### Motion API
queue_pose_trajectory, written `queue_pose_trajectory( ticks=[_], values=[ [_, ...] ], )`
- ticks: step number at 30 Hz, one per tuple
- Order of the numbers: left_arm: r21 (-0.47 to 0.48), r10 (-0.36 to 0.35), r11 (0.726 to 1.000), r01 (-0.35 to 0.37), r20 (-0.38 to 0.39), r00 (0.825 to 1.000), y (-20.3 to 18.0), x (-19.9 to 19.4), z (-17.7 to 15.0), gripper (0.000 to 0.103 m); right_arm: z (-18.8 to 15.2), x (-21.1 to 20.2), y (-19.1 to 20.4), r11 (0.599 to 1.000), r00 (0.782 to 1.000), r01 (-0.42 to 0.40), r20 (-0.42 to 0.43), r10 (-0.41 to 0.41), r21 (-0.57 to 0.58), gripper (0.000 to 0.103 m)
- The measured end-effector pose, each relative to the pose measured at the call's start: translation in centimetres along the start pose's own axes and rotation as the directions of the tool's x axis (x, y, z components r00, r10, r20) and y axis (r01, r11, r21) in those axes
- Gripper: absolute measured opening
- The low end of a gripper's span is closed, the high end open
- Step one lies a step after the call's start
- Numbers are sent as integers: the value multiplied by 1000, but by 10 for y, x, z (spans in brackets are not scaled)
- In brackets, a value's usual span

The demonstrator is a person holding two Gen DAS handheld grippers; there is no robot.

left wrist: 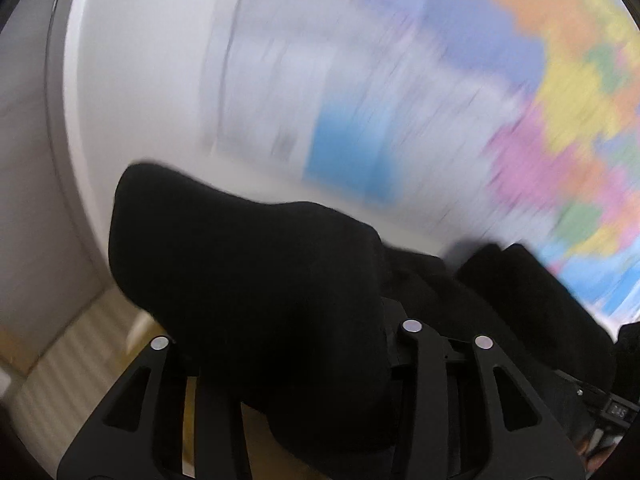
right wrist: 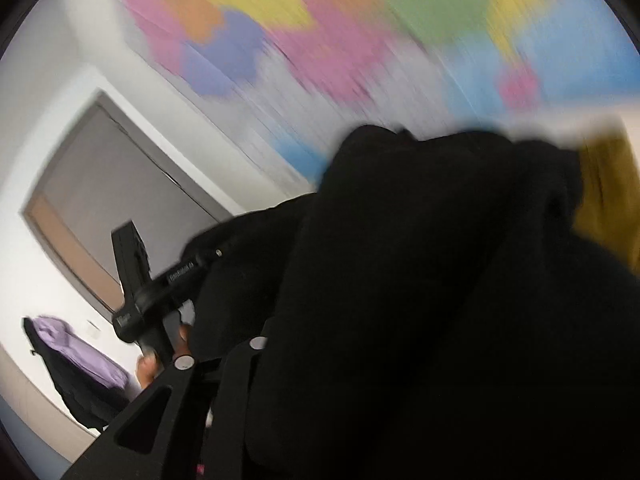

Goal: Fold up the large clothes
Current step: 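Lift the folded black coat with both grippers toward the clothes stack, then lower the black coat onto the mustard clothes stack and open both grippers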

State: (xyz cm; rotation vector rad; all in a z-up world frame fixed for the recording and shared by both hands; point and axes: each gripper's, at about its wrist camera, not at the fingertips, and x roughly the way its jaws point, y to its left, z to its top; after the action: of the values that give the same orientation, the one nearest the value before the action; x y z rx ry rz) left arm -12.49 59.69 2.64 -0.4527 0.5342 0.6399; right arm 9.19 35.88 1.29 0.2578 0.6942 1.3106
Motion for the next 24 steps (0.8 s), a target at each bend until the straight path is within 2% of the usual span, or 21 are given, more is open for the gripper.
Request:
queue_pose_trajectory(
  ticks=[1,3,4,7,11,12,13,15,17,19,21,22,23,24],
  values=[
    [-11,0,1000,0,-10,1000,6,6,-7,54,-6,0,-4,1000,1000,-1,-7,1,0,24],
    [-47,-10,999,10,-6,1000,22,9,-16,64,-12,-5,-4,1000,1000,3,-19,-3,-3,30],
    [-59,-18,998,18,-3,1000,27,8,-16,67,-13,-11,-3,1000,1000,2,-17,-2,4,35],
    [-61,-25,998,24,-16,1000,33,6,-14,71,-10,-29,-5,999,1000,-1,-17,2,45,40],
    [-47,8,999,-9,-23,1000,31,2,-13,77,-16,-51,-7,998,999,19,32,-21,63,45],
    [-44,24,999,-25,-29,999,30,-1,-13,82,-16,-55,-7,997,998,29,50,-33,67,46],
    [-46,30,998,-31,-33,999,29,-2,-11,82,-16,-63,-5,997,995,48,85,-53,60,46],
    [-47,36,998,-37,-35,999,30,-5,-7,83,-3,-64,7,996,983,89,158,-89,8,31],
    [-62,39,997,-41,-37,999,31,-5,-2,84,-10,-75,31,981,959,163,251,-131,-109,29],
    [-64,51,996,-54,-55,997,31,0,2,88,-21,-73,37,967,948,202,279,-153,-158,31],
    [-33,95,995,-98,-73,993,28,5,3,92,-25,-59,18,972,964,212,183,-191,-103,40],
    [-18,115,993,-117,-71,991,26,6,2,94,-26,-55,0,978,972,205,119,-200,-32,45],
    [-6,117,993,-117,-66,991,24,6,1,94,-28,-56,-15,988,984,151,90,-154,32,46],
    [6,120,993,-120,-59,991,22,3,1,95,-29,-59,-19,990,987,132,81,-135,39,46]
  ],
)
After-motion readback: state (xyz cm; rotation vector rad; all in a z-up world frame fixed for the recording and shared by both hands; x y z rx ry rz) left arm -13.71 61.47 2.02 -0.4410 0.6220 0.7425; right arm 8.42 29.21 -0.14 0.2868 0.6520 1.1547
